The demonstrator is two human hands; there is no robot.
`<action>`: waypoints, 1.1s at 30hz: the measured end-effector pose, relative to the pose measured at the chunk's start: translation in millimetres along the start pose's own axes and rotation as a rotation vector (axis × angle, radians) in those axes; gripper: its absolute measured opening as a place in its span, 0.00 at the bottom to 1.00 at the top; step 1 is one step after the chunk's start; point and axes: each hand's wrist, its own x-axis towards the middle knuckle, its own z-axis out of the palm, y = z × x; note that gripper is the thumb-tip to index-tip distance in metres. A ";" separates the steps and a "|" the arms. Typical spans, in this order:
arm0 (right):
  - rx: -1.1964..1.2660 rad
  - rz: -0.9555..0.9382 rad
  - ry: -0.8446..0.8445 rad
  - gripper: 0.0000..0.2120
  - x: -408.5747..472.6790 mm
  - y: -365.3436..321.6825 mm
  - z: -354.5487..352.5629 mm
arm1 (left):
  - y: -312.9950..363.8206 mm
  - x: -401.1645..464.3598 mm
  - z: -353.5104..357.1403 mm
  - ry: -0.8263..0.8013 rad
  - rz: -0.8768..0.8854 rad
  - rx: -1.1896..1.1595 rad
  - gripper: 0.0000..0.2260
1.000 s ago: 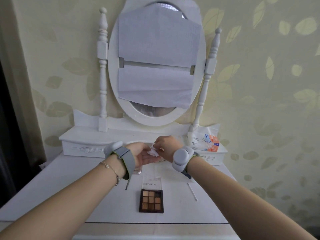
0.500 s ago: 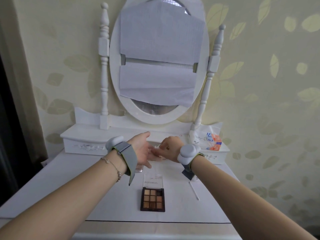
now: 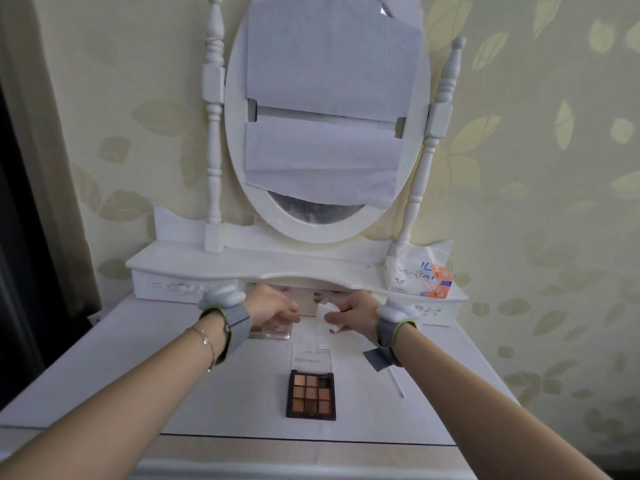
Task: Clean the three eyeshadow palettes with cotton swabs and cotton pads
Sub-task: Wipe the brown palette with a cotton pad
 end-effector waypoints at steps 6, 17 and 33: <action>-0.175 0.101 -0.012 0.07 19.7 25.1 16.6 | -50.4 7.7 2.4 -0.006 0.150 0.320 0.08; -0.821 0.058 -0.153 0.22 16.4 24.1 30.3 | -76.4 14.5 16.5 -0.081 0.263 0.553 0.19; -0.840 -0.004 -0.149 0.21 31.0 35.4 58.3 | -78.7 30.5 17.9 -0.131 0.291 0.558 0.20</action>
